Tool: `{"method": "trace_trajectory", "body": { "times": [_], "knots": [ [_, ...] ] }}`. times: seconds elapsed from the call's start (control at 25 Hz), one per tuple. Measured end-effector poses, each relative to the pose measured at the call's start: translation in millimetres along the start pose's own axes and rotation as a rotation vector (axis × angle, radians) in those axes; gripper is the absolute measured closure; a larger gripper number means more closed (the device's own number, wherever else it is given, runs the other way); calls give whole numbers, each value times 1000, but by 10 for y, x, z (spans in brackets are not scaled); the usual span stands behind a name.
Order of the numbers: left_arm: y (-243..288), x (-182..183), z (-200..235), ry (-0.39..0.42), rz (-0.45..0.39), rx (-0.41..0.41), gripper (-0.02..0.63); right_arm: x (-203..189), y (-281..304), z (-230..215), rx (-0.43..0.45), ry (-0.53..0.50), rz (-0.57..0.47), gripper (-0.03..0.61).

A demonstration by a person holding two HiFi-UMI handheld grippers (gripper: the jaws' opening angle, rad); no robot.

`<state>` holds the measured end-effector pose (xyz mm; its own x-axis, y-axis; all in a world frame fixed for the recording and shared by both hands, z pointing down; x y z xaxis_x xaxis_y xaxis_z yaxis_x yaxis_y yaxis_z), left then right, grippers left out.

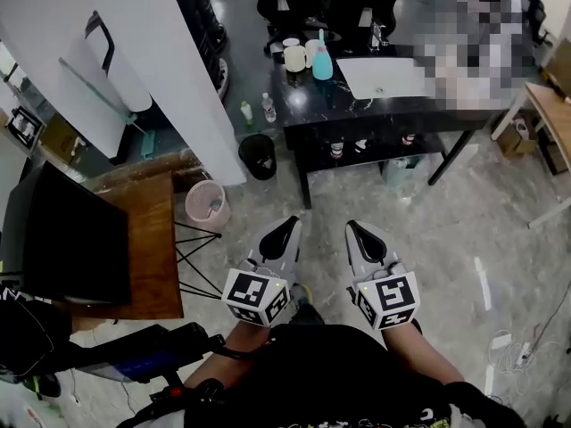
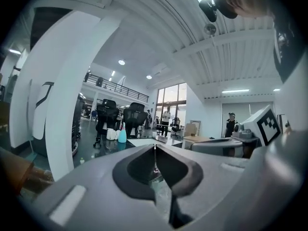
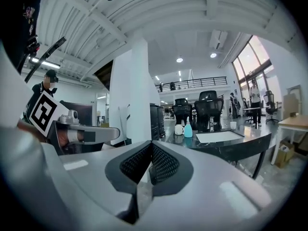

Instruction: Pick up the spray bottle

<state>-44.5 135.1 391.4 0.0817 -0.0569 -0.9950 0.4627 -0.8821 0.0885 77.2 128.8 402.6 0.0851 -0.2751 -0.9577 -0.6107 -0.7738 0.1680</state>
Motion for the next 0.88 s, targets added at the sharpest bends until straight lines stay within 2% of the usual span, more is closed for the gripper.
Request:
{"method": "trace_trajectory", "body": {
  "times": [0.2, 0.4, 0.68, 0.88],
  "knots": [
    [337, 12, 548, 4, -14, -53, 607, 83, 591, 13, -45, 7, -11, 555],
    [599, -37, 829, -12, -2, -84, 609, 122, 960, -72, -69, 15, -4, 555],
    [1109, -132, 1137, -15, 24, -102, 609, 166, 1471, -446, -86, 43, 1, 555],
    [1735, -164, 1381, 6, 39, -108, 609, 251, 1988, -923, -76, 52, -4, 555]
  ]
}}
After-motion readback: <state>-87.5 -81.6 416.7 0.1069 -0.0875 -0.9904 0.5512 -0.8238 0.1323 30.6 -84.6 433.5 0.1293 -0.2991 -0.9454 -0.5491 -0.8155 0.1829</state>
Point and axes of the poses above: the fingertips, and each gripper's own axes: y forward along the fingers, z to its left, x out of its top, the point moved 2 cm from there along -y, backward along the fingers, and after that the axes turned 11 degrees about y, right-handed, at the moved point
